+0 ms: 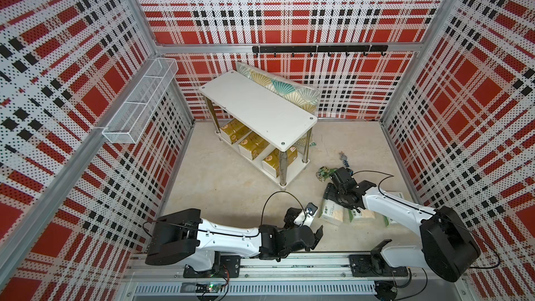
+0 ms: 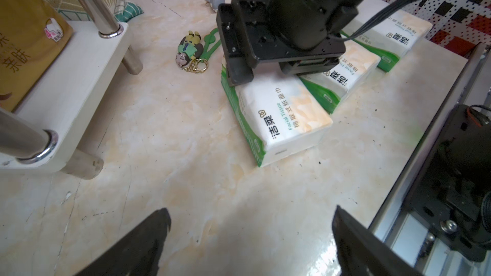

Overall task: Place the tissue boxes on the shelf by color
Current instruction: Pick up the box of tissues from the center of the board.

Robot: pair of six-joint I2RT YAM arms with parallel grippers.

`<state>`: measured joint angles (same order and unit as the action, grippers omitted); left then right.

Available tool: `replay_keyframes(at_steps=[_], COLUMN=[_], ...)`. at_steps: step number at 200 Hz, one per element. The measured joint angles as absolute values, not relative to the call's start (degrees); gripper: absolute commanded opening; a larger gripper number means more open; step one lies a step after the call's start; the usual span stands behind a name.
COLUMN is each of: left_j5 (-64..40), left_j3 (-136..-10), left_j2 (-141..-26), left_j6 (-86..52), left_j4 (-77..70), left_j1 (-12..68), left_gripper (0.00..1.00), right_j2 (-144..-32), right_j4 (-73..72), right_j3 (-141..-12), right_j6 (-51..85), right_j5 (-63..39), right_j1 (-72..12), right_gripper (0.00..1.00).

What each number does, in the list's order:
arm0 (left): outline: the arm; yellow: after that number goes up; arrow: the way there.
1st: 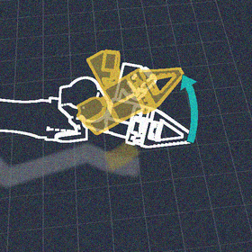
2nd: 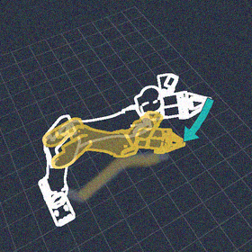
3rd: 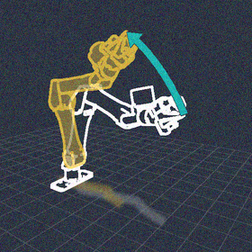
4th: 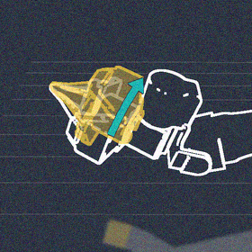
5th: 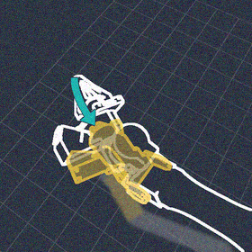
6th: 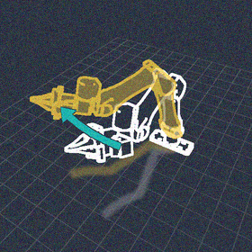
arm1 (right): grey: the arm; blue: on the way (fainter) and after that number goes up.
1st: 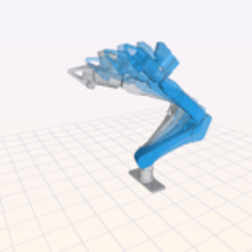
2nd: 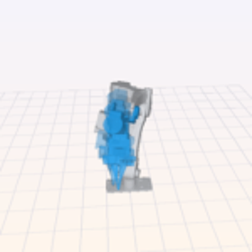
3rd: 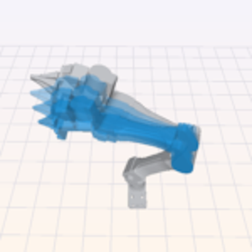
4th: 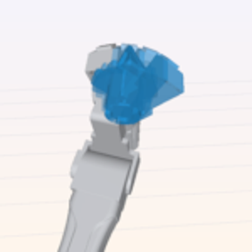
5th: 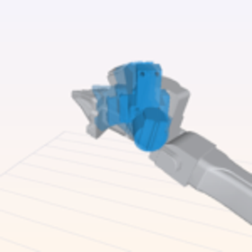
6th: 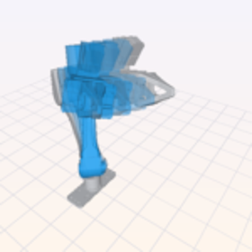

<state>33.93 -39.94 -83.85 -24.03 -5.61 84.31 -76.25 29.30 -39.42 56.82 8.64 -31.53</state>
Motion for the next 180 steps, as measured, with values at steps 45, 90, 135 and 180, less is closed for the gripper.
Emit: replay_keyframes(at_steps=[45,90,135,180], left_j5=[34.6,34.9,34.9,35.0], left_j3=[-41.7,-42.6,-43.6,-47.4], left_j2=[-88.8,-91.6,-93.1,-95.7], left_j6=[-19.9,-17.4,-15.5,-13.1], left_j4=[-8.6,-10.4,-11.6,-11.5], left_j1=[84.3,84.3,84.3,84.3], left_gripper=[0.99,0.99,0.99,0.99], right_j2=[-76.2,-75.8,-75.2,-75.2], right_j4=[29.2,29.3,29.8,29.8], right_j3=[-39.8,-40.9,-41.9,-42.7], right_j6=[59.8,61.9,64.3,66.0], right_j5=[6.6,5.1,4.5,4.3], right_j1=[-32.5,-32.6,-32.9,-34.0], right_gripper=[0.79,0.8,0.8,0.8])
